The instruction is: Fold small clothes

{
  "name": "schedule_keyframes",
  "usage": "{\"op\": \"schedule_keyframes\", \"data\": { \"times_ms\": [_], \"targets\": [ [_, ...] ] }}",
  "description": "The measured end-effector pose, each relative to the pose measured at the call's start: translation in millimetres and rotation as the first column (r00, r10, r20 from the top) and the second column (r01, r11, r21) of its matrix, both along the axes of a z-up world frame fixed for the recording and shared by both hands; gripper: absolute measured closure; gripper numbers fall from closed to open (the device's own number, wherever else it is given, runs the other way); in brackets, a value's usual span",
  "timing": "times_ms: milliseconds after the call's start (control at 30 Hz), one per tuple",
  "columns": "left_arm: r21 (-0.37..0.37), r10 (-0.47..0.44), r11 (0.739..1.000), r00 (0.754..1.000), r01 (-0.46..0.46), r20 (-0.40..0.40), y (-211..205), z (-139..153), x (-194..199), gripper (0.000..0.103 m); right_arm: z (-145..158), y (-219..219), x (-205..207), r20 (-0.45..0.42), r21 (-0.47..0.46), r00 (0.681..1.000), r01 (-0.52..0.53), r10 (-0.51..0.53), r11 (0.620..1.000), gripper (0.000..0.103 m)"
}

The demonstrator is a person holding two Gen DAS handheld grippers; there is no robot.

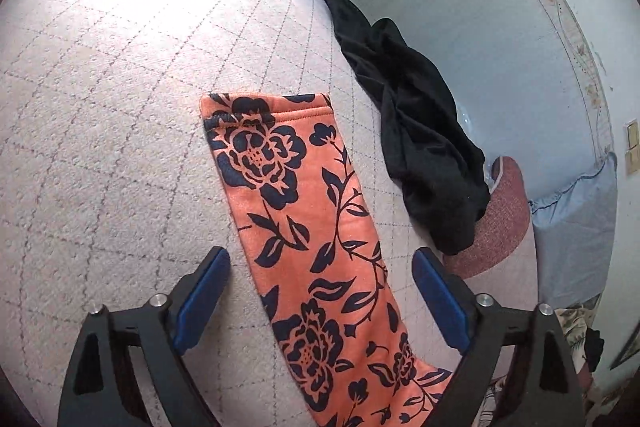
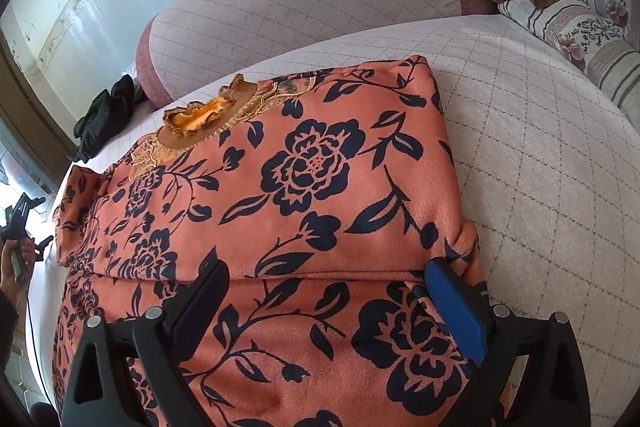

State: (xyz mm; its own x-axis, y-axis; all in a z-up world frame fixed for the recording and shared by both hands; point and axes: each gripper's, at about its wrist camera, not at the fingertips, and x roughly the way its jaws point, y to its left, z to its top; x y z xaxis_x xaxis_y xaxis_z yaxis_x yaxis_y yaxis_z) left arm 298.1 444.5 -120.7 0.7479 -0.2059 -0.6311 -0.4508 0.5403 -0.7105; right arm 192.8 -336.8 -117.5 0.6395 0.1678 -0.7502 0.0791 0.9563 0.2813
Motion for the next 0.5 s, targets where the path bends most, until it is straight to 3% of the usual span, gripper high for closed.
{"op": "schedule_keyframes", "data": {
  "times_ms": [167,233,267,300,367,400,500],
  "targets": [
    [0.028,0.022,0.999,1.000,-0.021,-0.012,0.0,-3.2,8.0,0.024,-0.1,0.4,-0.5,0.003,0.003,1.000,0.012,-0.012,1.000,0.003],
    [0.060,0.036,0.998,0.999,-0.034,-0.037,-2.6,-2.6,10.9,0.032,-0.2,0.0,-0.7,0.004,0.004,1.000,0.011,-0.011,1.000,0.003],
    [0.100,0.037,0.995,0.997,-0.030,-0.073,-4.4,-2.9,15.0,0.059,-0.3,0.2,-0.6,0.004,0.004,1.000,0.012,-0.012,1.000,0.003],
    [0.127,0.033,0.992,0.993,-0.018,-0.111,-4.7,-5.5,19.8,0.098,-0.8,0.3,-0.5,0.004,0.003,1.000,0.012,-0.012,1.000,0.003],
    [0.126,0.025,0.992,0.990,-0.008,-0.139,-3.5,-8.7,24.4,0.099,-0.9,0.5,-0.2,0.002,0.001,1.000,0.009,-0.009,1.000,0.003],
    [0.162,0.031,0.987,0.988,-0.007,-0.150,-6.6,-2.6,23.9,0.099,-0.8,0.8,0.1,0.001,0.000,1.000,0.008,-0.008,1.000,0.002],
    [0.358,-0.009,0.932,0.994,0.048,-0.111,-41.8,44.1,22.0,0.099,-0.3,0.5,0.4,0.000,0.002,1.000,0.003,-0.003,1.000,0.002]
  ]
}}
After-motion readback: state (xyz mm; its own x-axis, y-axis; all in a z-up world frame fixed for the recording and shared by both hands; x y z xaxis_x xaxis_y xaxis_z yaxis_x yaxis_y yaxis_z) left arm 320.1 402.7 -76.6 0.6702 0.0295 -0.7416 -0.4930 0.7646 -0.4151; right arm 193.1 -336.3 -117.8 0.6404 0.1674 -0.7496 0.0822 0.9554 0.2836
